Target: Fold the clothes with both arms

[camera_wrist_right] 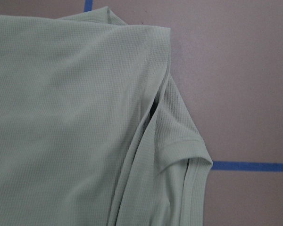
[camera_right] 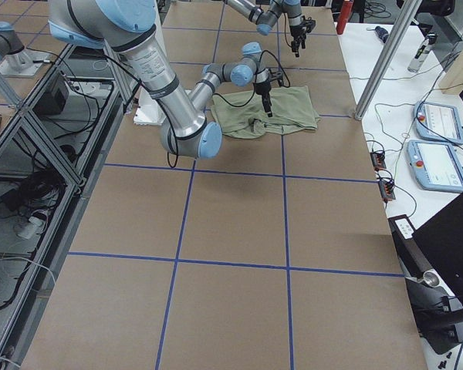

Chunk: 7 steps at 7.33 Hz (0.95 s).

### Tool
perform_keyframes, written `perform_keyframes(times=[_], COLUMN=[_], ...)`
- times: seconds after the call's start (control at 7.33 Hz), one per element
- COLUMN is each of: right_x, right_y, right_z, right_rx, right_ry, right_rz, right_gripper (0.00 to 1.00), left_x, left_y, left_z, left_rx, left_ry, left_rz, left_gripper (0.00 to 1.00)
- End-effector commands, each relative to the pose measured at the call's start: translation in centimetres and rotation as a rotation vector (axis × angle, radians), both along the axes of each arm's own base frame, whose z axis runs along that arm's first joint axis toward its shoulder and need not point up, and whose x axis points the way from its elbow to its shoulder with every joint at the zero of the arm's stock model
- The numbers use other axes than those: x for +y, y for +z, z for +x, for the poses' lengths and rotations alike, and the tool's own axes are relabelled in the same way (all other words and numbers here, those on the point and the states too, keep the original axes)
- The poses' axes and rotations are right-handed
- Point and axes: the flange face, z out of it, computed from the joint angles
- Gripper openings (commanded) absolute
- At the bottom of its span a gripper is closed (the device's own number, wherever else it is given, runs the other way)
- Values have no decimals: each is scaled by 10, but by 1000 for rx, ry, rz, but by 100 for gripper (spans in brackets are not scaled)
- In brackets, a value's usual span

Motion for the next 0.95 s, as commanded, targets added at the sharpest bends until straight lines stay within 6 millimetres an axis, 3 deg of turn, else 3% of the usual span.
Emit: perform_keyframes(times=[0.0,0.41,0.82], right_x=[-23,-7,32], right_y=[-7,3,17], right_z=[-25,-27,-44], right_rx=[-2,62,161], right_ry=[5,-89,-172], right_rz=[-2,-81,-108], right_gripper=[100,100,100], left_x=[0,3,3], left_y=[0,5,6], left_z=[-1,0,-2], left_rx=[7,8,7], left_ry=[2,13,10], left_rz=[-6,-15,-16], left_gripper=[100,100,100])
